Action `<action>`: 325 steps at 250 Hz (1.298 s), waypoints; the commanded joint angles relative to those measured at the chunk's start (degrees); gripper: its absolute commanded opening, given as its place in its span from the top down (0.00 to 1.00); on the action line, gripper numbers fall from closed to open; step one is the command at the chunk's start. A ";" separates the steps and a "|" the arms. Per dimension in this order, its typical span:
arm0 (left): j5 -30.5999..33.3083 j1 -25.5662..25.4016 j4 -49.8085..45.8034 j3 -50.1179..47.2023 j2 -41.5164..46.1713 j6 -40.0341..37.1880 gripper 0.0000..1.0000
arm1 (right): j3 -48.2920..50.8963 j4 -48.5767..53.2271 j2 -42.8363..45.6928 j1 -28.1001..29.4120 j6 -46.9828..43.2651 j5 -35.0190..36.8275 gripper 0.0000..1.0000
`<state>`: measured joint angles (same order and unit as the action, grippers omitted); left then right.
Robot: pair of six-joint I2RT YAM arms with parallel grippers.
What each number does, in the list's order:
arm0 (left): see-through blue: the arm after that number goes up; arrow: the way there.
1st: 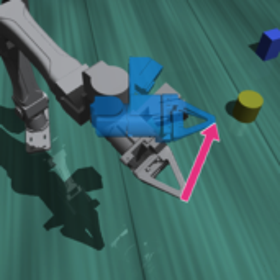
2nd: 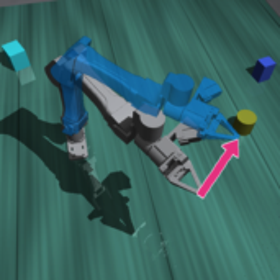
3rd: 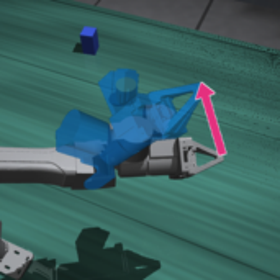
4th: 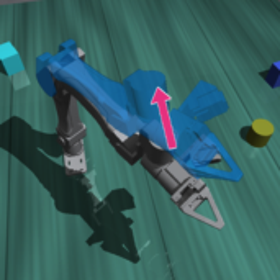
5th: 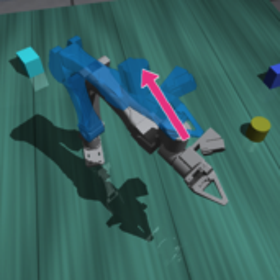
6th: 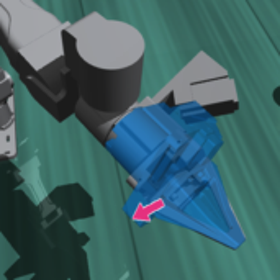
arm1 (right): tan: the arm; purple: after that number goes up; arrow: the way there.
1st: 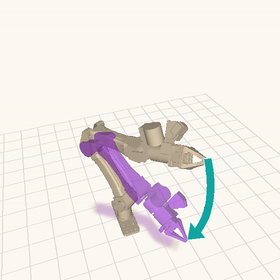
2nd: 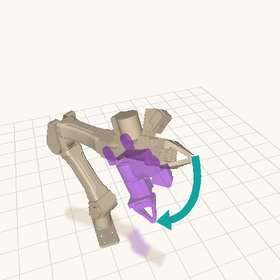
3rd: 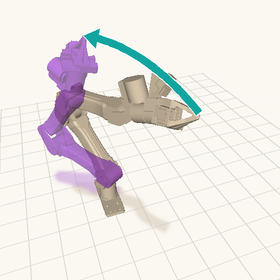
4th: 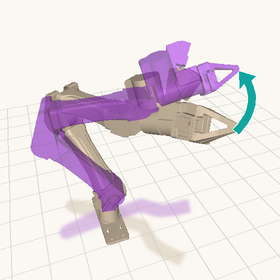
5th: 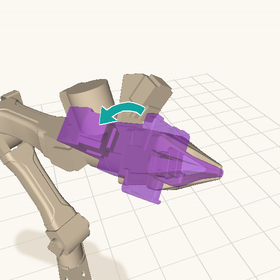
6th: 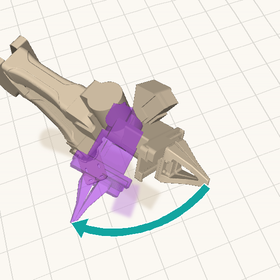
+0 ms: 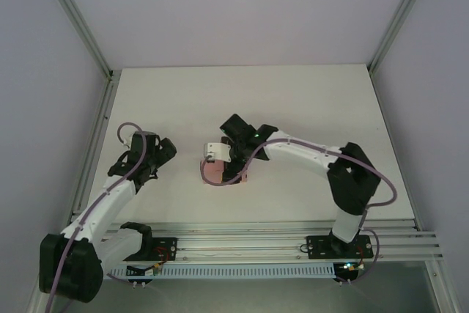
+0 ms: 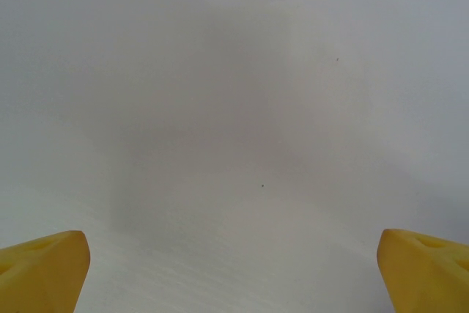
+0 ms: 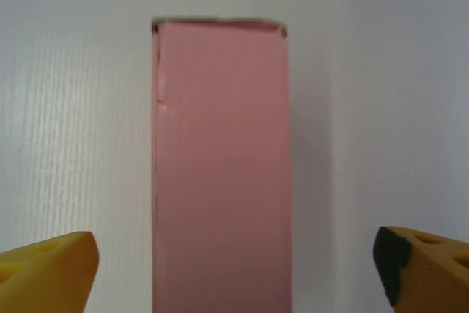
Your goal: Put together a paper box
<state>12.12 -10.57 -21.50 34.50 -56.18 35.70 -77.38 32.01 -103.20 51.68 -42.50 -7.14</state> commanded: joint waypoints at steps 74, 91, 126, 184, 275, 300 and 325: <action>1.59 0.75 -2.32 -2.03 5.69 -1.03 0.00 | 3.66 -8.27 3.04 0.15 -2.02 20.34 0.54; 1.73 0.77 -2.27 -2.24 6.29 -0.99 0.00 | 8.30 -19.20 4.63 0.08 -6.03 28.00 0.55; 1.58 0.77 -1.82 -2.99 6.86 -0.46 0.00 | 15.95 -43.79 3.35 -0.39 -18.80 39.78 0.55; 1.14 0.76 -1.71 -3.48 6.71 -0.44 0.00 | 22.49 -63.98 -2.03 -1.41 -27.46 40.78 0.54; 1.71 0.75 -1.36 -2.88 6.30 -1.15 0.00 | 25.11 -36.90 9.76 -0.54 -11.03 31.41 0.17; 2.00 0.79 -1.09 -1.87 5.95 -1.72 0.00 | 24.96 -30.16 15.01 -0.44 -6.85 28.38 0.05; 2.91 0.88 -0.01 -0.89 5.32 -2.62 0.00 | 25.28 -25.90 20.57 -1.41 -1.88 22.57 0.00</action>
<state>13.21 -10.35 -22.39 31.90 -50.28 34.85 -51.92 -3.11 -88.53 50.85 -53.30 23.33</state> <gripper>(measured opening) 0.998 0.990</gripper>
